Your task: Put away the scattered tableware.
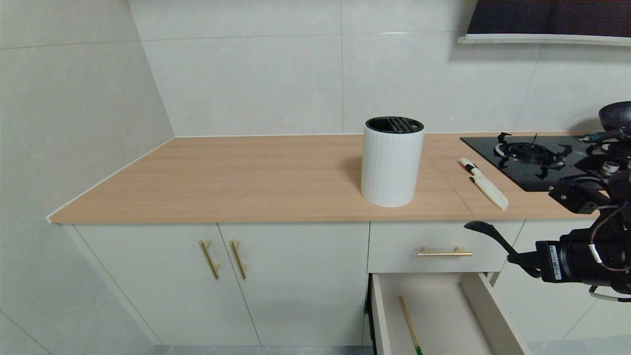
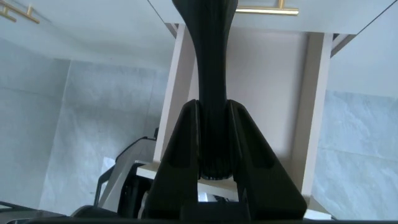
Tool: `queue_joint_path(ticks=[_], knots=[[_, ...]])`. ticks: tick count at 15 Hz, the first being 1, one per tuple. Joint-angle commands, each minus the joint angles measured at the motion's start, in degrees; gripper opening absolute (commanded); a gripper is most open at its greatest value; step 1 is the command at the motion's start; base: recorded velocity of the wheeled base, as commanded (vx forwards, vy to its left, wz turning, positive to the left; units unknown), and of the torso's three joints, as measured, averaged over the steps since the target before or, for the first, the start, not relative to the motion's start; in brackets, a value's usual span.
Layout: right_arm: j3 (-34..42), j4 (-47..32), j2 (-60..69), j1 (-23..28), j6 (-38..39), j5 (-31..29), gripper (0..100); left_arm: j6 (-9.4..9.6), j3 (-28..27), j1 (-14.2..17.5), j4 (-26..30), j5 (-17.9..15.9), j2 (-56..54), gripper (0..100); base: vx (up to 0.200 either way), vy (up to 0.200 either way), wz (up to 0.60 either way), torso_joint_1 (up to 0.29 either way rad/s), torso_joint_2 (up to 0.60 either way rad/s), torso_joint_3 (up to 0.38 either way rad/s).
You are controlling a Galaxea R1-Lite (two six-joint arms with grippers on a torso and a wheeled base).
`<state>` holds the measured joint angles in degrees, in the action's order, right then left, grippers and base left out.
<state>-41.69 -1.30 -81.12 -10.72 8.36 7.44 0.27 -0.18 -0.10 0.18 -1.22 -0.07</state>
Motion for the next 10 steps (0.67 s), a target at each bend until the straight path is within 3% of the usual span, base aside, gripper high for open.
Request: queue_joint_path(ticks=[1,6,10], knots=[[0.0,0.0,-1.1,-0.2,0.0,0.0,0,0.00,0.0,0.0,0.0,0.0,0.1,100,0.000,0.000,0.00,0.000,0.00,0.000],[0.0,0.0,-2.7,-0.2,0.0,0.0,0,0.00,0.0,0.0,0.0,0.0,0.1,100,0.000,0.000,0.00,-0.011,0.02,0.016],[0.1,0.0,-2.8,-0.2,0.0,0.0,0,0.00,0.0,0.0,0.0,0.0,0.1,100,0.000,0.000,0.00,-0.168,0.40,0.232]])
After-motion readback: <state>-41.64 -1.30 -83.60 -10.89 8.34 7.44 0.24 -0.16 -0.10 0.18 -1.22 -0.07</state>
